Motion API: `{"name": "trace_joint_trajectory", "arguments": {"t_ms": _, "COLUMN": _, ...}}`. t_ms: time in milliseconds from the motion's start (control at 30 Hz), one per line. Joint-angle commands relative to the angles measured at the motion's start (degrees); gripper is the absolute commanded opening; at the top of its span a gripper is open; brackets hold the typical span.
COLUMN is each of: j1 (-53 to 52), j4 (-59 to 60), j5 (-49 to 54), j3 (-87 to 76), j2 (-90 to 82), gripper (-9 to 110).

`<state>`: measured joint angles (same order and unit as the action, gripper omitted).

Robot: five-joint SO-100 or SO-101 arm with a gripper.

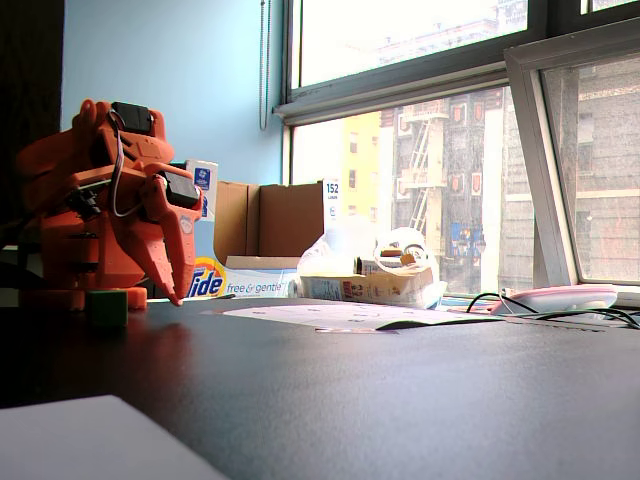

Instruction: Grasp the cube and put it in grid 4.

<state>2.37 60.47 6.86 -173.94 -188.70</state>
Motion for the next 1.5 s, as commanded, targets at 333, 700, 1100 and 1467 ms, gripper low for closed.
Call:
{"name": "trace_joint_trajectory", "arguments": {"t_ms": 333, "j1": -1.5, "j4": 1.3, "j5": -0.1, "j3": 1.8, "j2": -0.5, "gripper": 0}}
{"name": "trace_joint_trajectory", "arguments": {"t_ms": 700, "j1": -4.3, "j4": 4.2, "j5": -0.4, "j3": 6.7, "j2": -0.5, "gripper": 6}}
{"name": "trace_joint_trajectory", "arguments": {"t_ms": 1100, "j1": -5.3, "j4": 1.8, "j5": -0.1, "j3": 18.4, "j2": 14.9, "gripper": 23}}
{"name": "trace_joint_trajectory", "arguments": {"t_ms": 1467, "j1": -10.2, "j4": 2.2, "j5": -5.1, "j3": 34.1, "j2": 34.9, "gripper": 23}}
